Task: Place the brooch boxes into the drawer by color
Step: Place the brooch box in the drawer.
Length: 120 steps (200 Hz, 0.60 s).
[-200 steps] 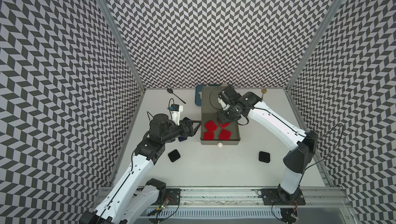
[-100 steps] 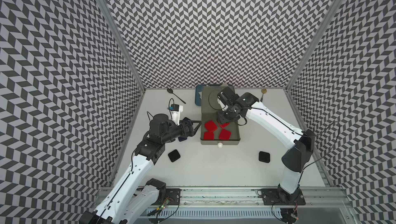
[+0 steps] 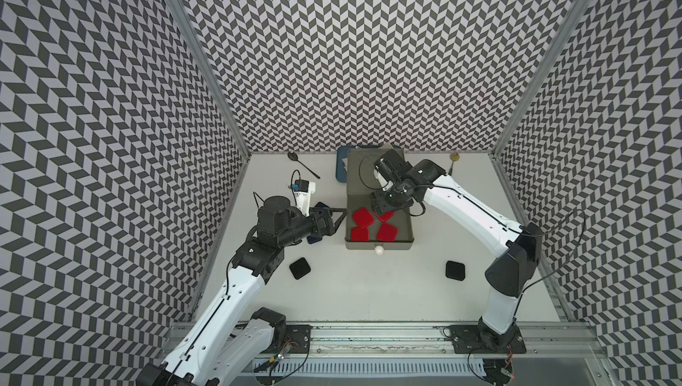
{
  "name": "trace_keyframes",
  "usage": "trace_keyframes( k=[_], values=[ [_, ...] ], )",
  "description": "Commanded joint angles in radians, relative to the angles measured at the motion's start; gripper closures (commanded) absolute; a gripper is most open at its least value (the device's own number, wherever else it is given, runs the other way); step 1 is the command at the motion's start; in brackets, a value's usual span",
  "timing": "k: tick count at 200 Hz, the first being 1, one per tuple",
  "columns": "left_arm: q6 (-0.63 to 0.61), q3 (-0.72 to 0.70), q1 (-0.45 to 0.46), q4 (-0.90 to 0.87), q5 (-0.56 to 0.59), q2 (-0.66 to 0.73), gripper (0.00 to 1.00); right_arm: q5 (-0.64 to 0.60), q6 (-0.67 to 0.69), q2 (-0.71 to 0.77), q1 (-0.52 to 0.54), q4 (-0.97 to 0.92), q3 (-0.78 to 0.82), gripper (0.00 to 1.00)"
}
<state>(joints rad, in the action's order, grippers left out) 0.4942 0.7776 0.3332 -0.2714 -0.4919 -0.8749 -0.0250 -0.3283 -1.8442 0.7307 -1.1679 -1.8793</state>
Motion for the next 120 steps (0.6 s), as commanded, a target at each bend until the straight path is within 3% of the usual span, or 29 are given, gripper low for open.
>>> trace_keyframes(
  k=[1,43,74,98,120],
  values=[
    [-0.012,0.013,-0.002,-0.021,0.005,0.013,0.05,0.039,0.016,0.055,-0.001,0.049,-0.030,0.28],
    [-0.030,0.085,-0.002,-0.105,0.059,0.036,0.05,0.126,0.014,0.194,-0.001,0.151,-0.010,0.28],
    [-0.058,0.207,-0.001,-0.224,0.095,0.055,0.07,0.068,-0.017,0.338,-0.023,0.253,0.028,0.26],
    [0.054,0.180,0.015,-0.261,0.018,0.068,0.15,0.111,-0.026,0.416,-0.124,0.270,0.025,0.27],
    [0.170,0.101,0.105,-0.257,0.126,0.174,0.18,0.174,-0.005,0.466,-0.240,0.267,0.051,0.27]
  ],
)
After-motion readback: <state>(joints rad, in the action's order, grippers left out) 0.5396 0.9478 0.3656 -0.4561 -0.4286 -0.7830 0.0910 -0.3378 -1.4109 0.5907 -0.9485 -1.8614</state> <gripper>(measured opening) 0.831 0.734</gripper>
